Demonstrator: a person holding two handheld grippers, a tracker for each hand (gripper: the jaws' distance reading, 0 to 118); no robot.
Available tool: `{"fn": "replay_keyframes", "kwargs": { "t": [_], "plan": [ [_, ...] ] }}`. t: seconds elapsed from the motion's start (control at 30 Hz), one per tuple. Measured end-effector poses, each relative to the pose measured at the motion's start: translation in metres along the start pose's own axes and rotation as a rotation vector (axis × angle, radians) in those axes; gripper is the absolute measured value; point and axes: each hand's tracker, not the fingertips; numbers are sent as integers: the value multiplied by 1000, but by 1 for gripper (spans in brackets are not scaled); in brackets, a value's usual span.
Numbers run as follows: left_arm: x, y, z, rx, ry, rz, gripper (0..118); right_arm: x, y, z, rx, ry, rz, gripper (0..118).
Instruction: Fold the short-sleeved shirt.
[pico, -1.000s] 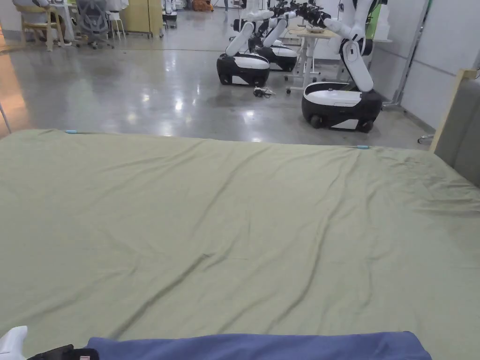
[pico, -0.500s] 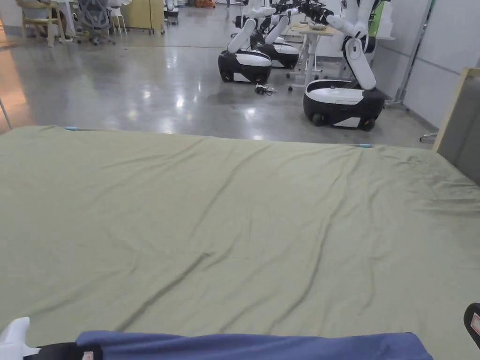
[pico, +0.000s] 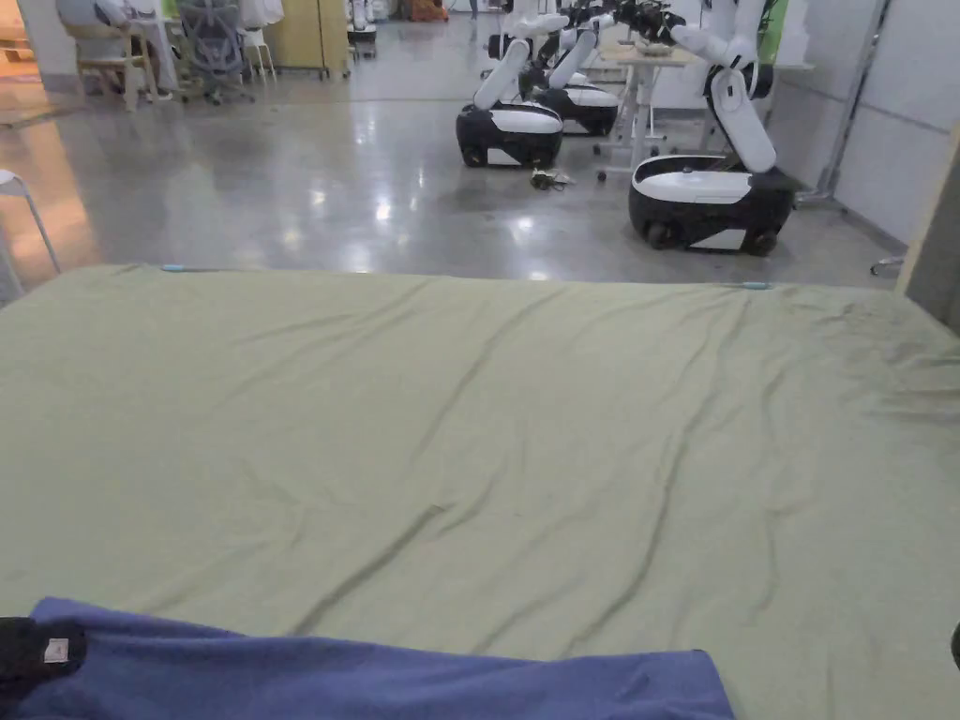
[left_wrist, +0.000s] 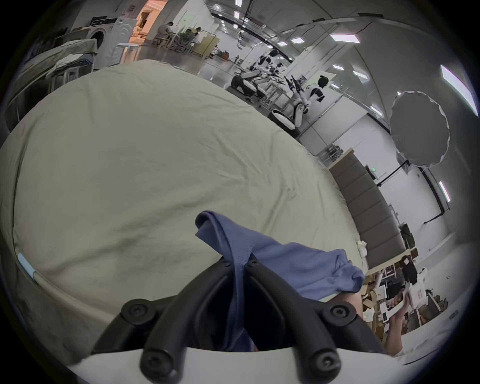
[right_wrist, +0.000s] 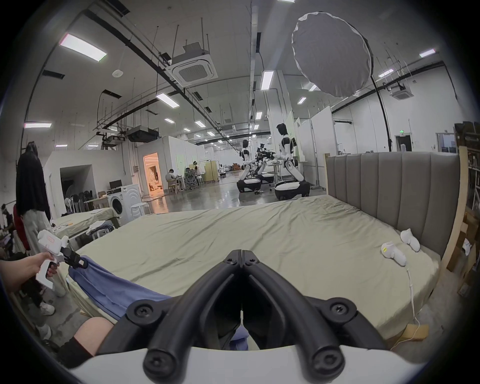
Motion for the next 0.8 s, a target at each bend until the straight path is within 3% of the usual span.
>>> {"fn": "replay_keyframes", "kwargs": {
  "t": [0.17,0.3,0.4,0.6,0.77,0.8],
  "plan": [
    [68,-4,-9,19,-217,1,2,-1,1,2,3,14,-16,0],
    [133,-16,-47,-84,-329,7,2,-1,2,8,13,17,-7,0],
    [162,-28,-93,-139,-310,-68,2,1,2,14,19,16,-23,0],
    [168,-53,-191,-300,-181,-72,2,11,1,27,30,-25,-48,0],
    [168,-63,-221,-352,-123,-60,5,23,1,33,37,-62,-82,0],
    [167,-62,-218,-337,-109,-44,13,26,1,33,36,-64,-95,0]
  ]
}}
